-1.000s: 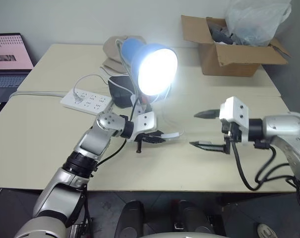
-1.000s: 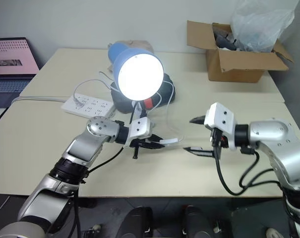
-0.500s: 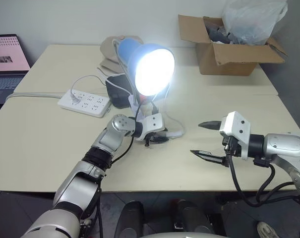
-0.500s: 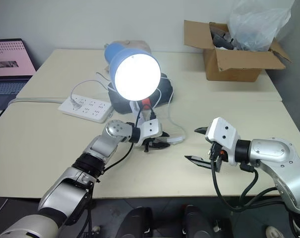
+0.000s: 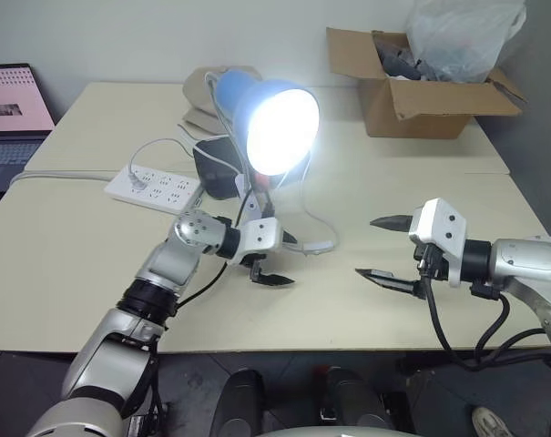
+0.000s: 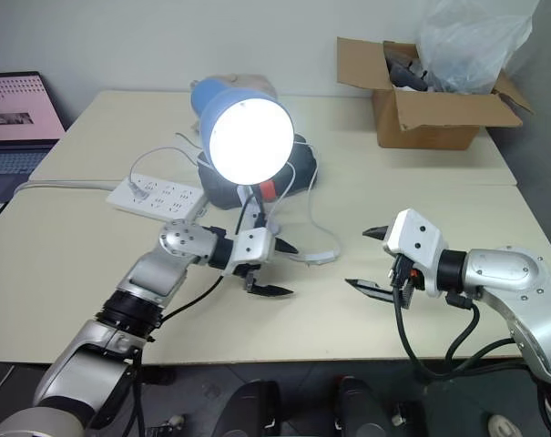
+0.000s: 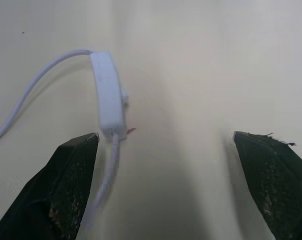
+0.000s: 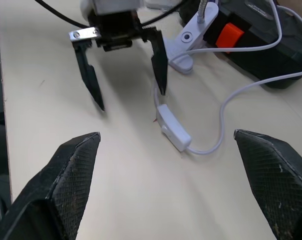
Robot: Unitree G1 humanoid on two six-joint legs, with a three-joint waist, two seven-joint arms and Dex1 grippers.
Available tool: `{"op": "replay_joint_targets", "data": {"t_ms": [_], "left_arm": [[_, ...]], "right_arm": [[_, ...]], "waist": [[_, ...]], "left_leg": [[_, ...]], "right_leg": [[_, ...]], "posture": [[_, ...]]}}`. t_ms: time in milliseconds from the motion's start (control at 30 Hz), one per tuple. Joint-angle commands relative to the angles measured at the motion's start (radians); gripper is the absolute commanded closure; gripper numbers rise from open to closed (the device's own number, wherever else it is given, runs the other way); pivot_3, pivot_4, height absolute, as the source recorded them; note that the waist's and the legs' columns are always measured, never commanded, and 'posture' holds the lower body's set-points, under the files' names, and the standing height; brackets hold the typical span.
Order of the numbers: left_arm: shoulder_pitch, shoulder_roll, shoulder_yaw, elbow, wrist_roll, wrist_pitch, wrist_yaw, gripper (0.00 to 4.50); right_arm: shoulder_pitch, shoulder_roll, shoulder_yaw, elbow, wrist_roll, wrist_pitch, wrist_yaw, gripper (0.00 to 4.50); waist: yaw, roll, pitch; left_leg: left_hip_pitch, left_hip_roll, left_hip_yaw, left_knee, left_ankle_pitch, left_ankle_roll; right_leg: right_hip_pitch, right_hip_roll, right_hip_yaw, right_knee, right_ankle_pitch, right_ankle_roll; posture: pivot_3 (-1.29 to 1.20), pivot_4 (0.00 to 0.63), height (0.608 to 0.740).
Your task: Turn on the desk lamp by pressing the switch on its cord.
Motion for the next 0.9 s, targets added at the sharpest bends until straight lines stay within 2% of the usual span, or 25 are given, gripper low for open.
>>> {"op": "replay_joint_targets", "data": {"t_ms": [33,167,333,433,633,900], "left_arm": [[0.030,0.055,0.095,-0.134,-0.067,0.068,0.018,0.07],[0.093,0.141,0.166,-0.241,-0.106,0.152,0.029,0.07],[0.245,0.259,0.328,-0.407,-0.174,0.252,0.085,0.07],[0.329,0.287,0.416,-0.496,-0.231,0.328,0.126,0.07],[0.477,0.325,0.517,-0.626,-0.311,0.448,0.168,0.07],[0.508,0.325,0.529,-0.654,-0.348,0.471,0.208,0.07]], "right_arm": [[-0.018,-0.007,-0.009,0.026,-0.022,-0.066,0.013,0.00],[-0.006,-0.005,-0.017,0.060,-0.040,-0.121,0.025,0.00],[0.030,0.001,-0.062,0.139,-0.061,-0.248,0.056,0.00],[0.027,-0.001,-0.099,0.216,-0.052,-0.291,0.080,0.00],[0.029,-0.014,-0.133,0.307,-0.053,-0.342,0.125,0.00],[0.006,0.005,-0.095,0.300,-0.052,-0.336,0.128,0.00]], "waist": [[0.000,0.000,0.000],[0.000,0.000,0.000],[-0.006,0.000,0.000],[-0.002,0.000,0.000],[0.001,0.000,0.000],[0.001,0.000,0.000]], "left_leg": [[0.000,0.000,0.000,0.000,0.000,0.000],[0.000,0.000,0.000,0.000,0.000,0.000],[0.001,0.001,0.001,-0.001,0.000,0.000],[0.001,0.001,0.001,-0.001,0.000,0.000],[0.002,0.000,0.001,0.000,0.000,0.000],[0.002,0.000,0.001,-0.001,0.000,0.000]], "right_leg": [[0.000,0.000,0.000,0.000,0.000,0.000],[0.000,0.000,0.000,0.000,0.000,0.000],[0.000,0.000,0.000,0.000,-0.001,-0.001],[0.000,-0.001,0.000,0.000,-0.001,-0.001],[0.002,-0.003,0.000,0.000,0.000,0.000],[0.001,-0.002,0.000,0.000,-0.001,-0.001]], "posture": [[0.00,0.150,0.740],[0.00,0.150,0.740],[0.00,0.150,0.740],[0.00,0.150,0.740],[0.00,0.150,0.740],[0.00,0.150,0.740]]}}
